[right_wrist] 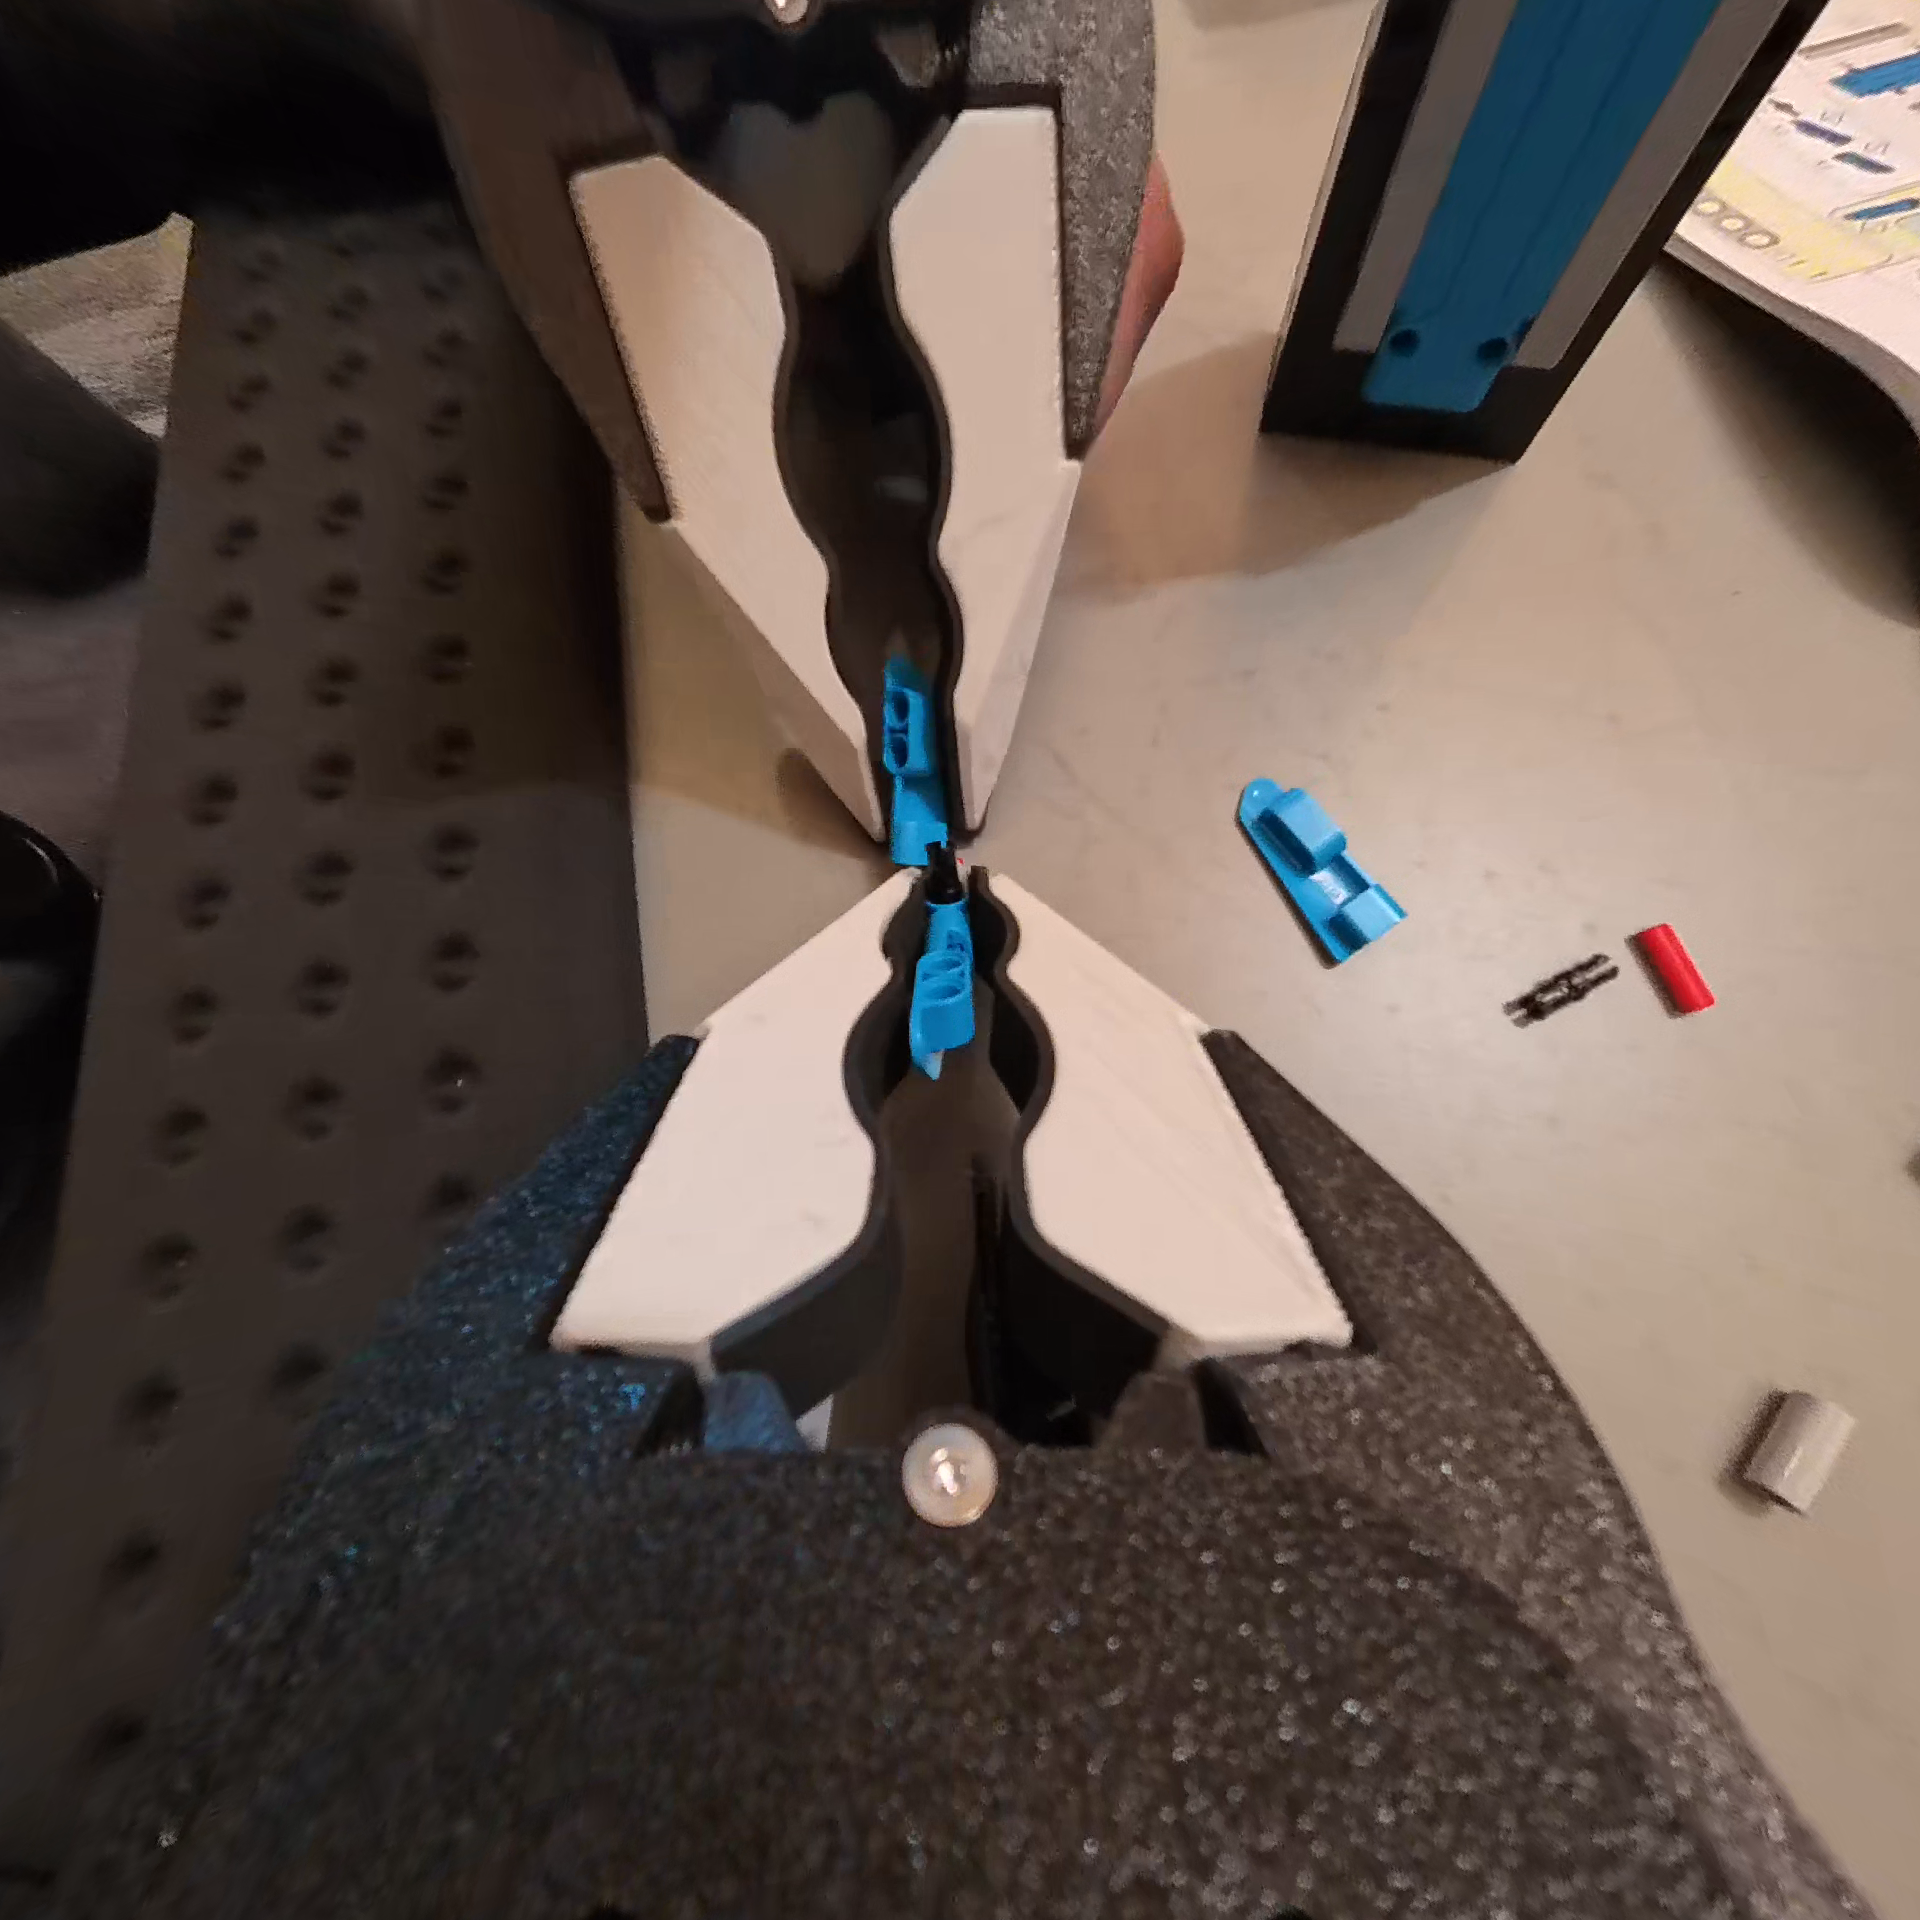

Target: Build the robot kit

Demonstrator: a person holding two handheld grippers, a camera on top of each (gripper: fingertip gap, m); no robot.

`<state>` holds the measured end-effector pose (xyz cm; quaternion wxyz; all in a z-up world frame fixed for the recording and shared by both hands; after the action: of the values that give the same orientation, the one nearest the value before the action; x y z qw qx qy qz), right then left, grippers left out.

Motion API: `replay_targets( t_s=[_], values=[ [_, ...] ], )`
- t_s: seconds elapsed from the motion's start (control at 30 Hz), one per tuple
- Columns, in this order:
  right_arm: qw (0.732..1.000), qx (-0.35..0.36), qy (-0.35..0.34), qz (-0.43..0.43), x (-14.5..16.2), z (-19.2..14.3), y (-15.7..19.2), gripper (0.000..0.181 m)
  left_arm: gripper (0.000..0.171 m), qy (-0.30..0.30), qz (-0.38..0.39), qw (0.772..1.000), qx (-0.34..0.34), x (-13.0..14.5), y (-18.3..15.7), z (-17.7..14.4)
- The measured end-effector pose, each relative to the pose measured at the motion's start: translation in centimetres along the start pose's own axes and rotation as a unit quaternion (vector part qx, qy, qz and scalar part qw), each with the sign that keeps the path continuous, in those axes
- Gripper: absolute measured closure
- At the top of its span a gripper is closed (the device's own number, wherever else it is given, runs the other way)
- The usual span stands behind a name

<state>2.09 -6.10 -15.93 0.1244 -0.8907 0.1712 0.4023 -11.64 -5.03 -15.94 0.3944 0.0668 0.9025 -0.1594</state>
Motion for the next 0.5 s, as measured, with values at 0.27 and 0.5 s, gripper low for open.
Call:
replay_targets(
  t_s=[0.27, 0.5],
  values=[
    [1.0, -0.018, 0.003, 0.01, -0.1, 0.2, 0.1, 0.174, 0.165, 0.028, 0.126, 0.989, -0.065, -0.1, -0.7, 0.4],
    [0.999, -0.003, -0.036, 0.038, -0.3, -1.0, -0.8, 0.174, 0.165, -0.068, 0.159, 0.983, -0.059, -1.1, -1.3, -1.2]
  ],
)
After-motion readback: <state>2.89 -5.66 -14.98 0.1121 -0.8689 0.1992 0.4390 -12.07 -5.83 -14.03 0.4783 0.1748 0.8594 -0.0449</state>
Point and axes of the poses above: each gripper's, where its closed fingertips meet, z out along the fingers, x out of its underside, y = z × x across the jaws, the point moved 9 cm from there along -z, back along the fingers, and after that the axes turned 15 degrees about x, right-handed, at the moved point
